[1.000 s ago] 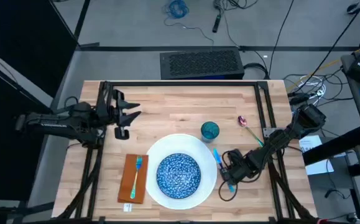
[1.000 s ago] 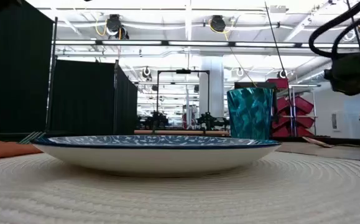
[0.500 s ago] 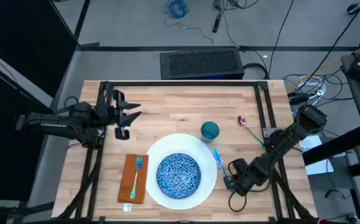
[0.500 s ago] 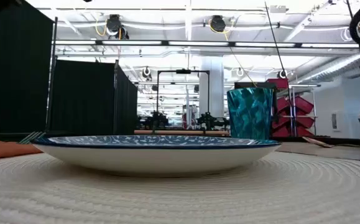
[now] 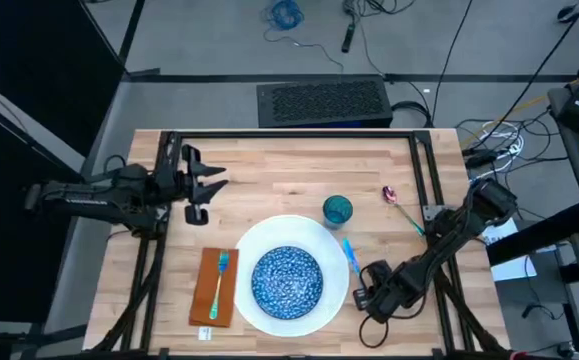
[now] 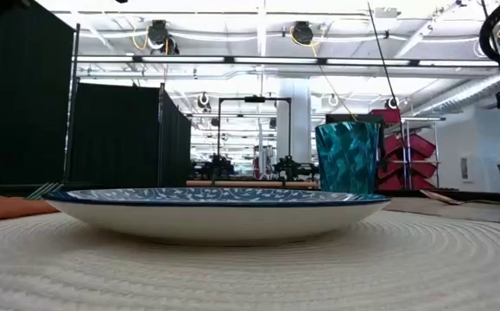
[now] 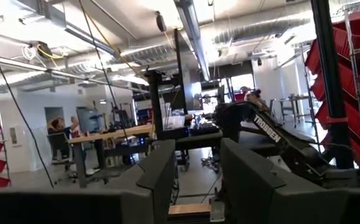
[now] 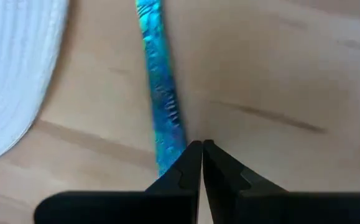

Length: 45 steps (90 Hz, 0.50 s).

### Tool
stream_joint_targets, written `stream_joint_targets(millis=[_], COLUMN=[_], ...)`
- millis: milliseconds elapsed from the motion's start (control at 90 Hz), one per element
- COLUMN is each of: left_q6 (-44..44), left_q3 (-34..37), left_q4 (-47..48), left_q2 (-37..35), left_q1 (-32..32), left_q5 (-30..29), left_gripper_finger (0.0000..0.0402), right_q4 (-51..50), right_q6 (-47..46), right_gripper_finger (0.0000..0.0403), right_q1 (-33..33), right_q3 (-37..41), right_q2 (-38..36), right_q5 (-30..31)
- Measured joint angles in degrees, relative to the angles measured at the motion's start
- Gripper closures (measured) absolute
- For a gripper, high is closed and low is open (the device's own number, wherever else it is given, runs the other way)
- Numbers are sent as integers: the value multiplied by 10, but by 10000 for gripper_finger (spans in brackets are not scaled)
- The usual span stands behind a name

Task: Set table place
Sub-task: Move the blue table knife to the right of the white tablemat

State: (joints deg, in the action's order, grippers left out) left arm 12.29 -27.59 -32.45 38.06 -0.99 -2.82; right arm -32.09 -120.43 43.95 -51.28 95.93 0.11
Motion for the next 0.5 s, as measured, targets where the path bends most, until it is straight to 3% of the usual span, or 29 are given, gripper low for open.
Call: stream_joint_targets(millis=[500], left_q6=[-5], left_q3=[0], left_q4=[0], left_q2=[0], left_q1=[0], left_q5=[25], left_gripper_finger=[285], right_q4=[-52], right_q6=[11], right_gripper_finger=[403], right_q1=[0], right_q3=[-12], right_q2=[0], right_q5=[-1])
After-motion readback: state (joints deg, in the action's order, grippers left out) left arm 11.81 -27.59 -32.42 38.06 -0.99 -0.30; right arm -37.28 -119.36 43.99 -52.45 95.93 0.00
